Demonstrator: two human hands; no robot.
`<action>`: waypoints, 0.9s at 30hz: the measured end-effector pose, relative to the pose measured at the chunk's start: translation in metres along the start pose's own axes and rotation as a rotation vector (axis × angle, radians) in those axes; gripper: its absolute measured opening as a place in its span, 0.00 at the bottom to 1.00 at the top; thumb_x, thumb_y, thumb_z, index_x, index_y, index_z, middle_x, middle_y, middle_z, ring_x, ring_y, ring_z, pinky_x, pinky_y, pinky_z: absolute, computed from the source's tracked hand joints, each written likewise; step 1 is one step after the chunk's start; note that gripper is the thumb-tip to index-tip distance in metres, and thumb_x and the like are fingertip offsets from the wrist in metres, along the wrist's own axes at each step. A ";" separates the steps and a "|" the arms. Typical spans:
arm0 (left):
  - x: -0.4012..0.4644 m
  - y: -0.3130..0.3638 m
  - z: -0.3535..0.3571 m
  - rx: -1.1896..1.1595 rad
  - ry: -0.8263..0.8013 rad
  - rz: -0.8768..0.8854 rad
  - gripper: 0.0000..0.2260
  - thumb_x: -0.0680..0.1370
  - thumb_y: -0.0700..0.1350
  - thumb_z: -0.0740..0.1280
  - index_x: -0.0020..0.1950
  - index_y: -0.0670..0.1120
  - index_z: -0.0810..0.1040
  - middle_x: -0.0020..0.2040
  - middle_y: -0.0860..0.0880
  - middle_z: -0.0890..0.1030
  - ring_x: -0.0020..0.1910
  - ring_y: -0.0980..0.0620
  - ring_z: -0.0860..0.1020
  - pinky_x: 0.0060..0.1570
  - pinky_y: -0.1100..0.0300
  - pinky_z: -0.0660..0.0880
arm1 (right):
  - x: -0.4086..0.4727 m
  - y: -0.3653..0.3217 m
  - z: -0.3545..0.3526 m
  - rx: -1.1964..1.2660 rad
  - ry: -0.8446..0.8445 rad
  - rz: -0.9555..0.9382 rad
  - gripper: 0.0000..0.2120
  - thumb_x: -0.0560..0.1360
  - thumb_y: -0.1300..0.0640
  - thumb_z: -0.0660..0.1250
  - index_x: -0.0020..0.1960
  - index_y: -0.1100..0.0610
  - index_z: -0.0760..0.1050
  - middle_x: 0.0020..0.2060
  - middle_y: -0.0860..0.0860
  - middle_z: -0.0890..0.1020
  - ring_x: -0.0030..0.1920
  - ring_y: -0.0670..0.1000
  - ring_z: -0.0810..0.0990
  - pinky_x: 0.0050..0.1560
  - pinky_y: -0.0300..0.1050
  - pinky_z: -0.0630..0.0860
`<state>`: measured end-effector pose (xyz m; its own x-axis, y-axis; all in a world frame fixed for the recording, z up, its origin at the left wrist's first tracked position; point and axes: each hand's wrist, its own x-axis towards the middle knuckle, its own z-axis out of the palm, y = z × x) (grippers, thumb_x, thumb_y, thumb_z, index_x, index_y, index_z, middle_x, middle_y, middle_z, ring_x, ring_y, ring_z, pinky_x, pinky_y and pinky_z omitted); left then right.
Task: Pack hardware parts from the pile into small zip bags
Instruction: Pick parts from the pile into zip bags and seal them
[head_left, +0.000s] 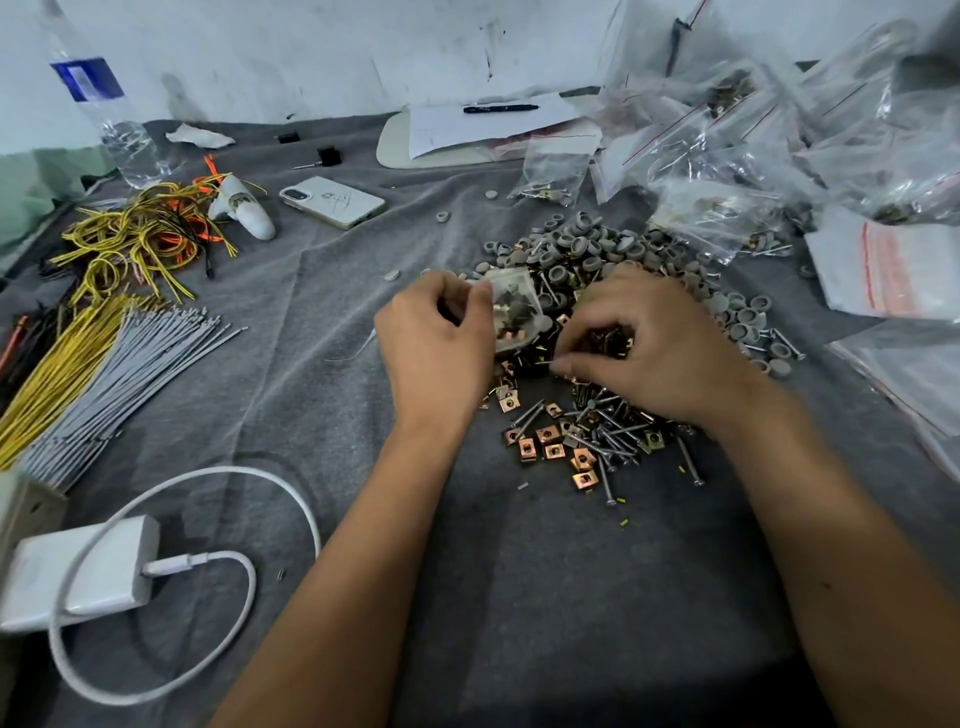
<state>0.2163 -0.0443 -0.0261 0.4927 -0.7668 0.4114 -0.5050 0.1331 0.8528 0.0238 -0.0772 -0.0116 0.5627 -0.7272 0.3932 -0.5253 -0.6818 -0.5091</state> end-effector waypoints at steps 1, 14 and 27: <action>0.000 0.000 0.000 -0.022 0.021 -0.011 0.13 0.79 0.50 0.70 0.34 0.52 0.77 0.28 0.56 0.76 0.29 0.60 0.73 0.35 0.58 0.71 | 0.000 0.000 0.000 -0.049 -0.114 0.021 0.07 0.70 0.45 0.79 0.45 0.45 0.86 0.44 0.41 0.79 0.50 0.47 0.72 0.55 0.52 0.71; 0.002 0.003 -0.001 -0.190 0.064 -0.004 0.15 0.80 0.47 0.68 0.33 0.51 0.73 0.29 0.57 0.72 0.29 0.59 0.69 0.33 0.59 0.67 | 0.001 -0.012 0.008 -0.081 -0.254 0.110 0.08 0.72 0.47 0.77 0.45 0.44 0.78 0.47 0.38 0.76 0.56 0.43 0.70 0.70 0.59 0.60; -0.003 0.002 0.006 -0.155 -0.124 0.145 0.15 0.78 0.44 0.70 0.32 0.50 0.75 0.26 0.56 0.73 0.29 0.57 0.70 0.32 0.59 0.67 | 0.005 -0.020 0.016 0.056 0.342 -0.099 0.09 0.72 0.64 0.78 0.52 0.59 0.86 0.44 0.52 0.86 0.44 0.46 0.81 0.48 0.37 0.77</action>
<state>0.2092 -0.0451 -0.0276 0.3274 -0.8024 0.4989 -0.4445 0.3351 0.8307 0.0478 -0.0660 -0.0116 0.3575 -0.6489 0.6716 -0.4379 -0.7517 -0.4932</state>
